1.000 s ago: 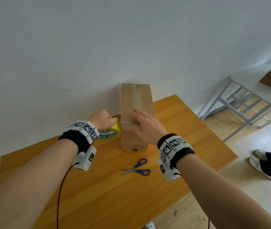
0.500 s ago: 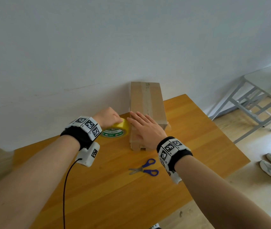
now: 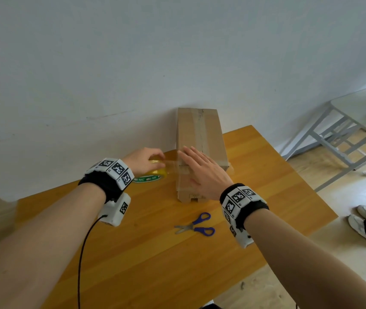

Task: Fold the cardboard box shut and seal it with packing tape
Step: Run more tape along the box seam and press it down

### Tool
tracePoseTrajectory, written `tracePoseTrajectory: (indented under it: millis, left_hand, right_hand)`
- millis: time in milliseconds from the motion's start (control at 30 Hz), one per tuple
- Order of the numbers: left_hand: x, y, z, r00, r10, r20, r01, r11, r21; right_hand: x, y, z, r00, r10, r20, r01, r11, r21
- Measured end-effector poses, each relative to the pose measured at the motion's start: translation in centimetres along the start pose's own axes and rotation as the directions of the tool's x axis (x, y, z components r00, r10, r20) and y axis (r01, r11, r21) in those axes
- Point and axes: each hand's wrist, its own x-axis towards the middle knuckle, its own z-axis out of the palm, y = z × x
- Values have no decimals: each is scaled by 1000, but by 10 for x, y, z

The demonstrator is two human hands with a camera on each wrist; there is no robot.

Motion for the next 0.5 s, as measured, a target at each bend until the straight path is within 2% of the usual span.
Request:
tracePoseTrajectory:
  millis: [167,267,367,500]
  left_hand:
    - [-9,-1,0,1000,-1,11,1,998,-57]
    - [-11,-2,-1,1000,1,8,-1,997,-78]
    - [-10,-3,-1,1000,12,5,-12,995,-104]
    - [-8,-4,2,1000,18,-13,-20,993,-115]
  right_hand:
    - [-24,-6,8,969,-16,-247,-26,985,-168]
    - [-37,-8,19,936,-130,-326,66,978,-200]
    - [-49,-8,37,959,-147,-242,115,983,-141]
    - [-64,-1,72,1000,-16,15,17,998,-68]
